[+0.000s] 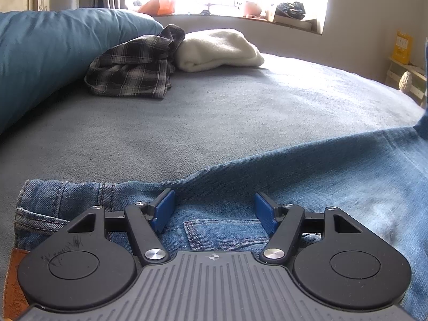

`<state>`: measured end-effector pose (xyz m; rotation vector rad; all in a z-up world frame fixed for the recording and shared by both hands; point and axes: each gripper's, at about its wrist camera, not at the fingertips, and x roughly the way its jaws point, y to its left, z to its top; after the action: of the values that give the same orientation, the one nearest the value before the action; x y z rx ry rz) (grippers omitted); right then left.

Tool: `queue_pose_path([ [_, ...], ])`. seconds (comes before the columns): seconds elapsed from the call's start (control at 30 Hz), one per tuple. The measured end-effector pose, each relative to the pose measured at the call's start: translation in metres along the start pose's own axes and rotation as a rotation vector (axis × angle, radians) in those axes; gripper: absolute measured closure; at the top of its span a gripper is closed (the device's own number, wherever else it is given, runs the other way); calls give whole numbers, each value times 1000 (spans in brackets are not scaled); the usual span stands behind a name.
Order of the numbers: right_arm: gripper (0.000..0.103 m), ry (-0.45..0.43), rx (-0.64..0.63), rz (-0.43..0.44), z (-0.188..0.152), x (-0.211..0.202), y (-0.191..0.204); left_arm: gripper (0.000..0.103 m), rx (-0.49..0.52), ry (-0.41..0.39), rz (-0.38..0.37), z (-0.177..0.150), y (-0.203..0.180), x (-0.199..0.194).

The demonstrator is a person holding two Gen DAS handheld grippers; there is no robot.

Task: Fold clothes

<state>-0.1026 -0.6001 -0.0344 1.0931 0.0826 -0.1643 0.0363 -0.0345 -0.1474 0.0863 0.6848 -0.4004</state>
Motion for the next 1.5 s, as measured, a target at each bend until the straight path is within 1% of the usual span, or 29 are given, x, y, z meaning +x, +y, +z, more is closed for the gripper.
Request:
queue_pose_path([
  [0.13,92,64,38,94,-51,1,28,37,5,-3,2,-1,-1,0],
  [0.3,92,172,48,176,-115,8,60,37,6,-8,1,-2,-2,-1],
  [0.4,92,217,92,226,-151,9,72,37,9,-13,3,-3,-2,-2],
  [0.5,92,275,137,249,-183,14,77,37,11,-18,5,-4,-3,-2],
  [0.6,92,346,160,241,-210,22,79,37,12,-21,8,-5,-3,-3],
  [0.7,92,407,142,238,-235,27,83,37,13,-21,9,-5,-4,-3],
  [0.8,92,438,133,239,-252,28,85,37,11,-17,9,-4,-4,-3],
  [0.9,92,455,177,234,-260,31,81,37,8,-11,6,-2,-3,-3],
  [1.07,92,490,175,215,-273,33,79,37,-28,19,-23,6,4,-4],
  [1.17,92,509,169,212,-280,36,80,36,-92,28,-61,9,14,-10],
  [1.27,92,523,162,209,-286,39,82,36,-179,34,-90,14,26,-24],
  [1.33,92,530,163,208,-288,41,82,36,-243,9,-118,16,36,-39],
  [1.4,92,558,146,211,-294,49,86,36,-292,-20,-137,16,46,-56],
  [1.5,92,598,122,215,-303,60,92,36,-357,-29,-138,10,63,-83],
])
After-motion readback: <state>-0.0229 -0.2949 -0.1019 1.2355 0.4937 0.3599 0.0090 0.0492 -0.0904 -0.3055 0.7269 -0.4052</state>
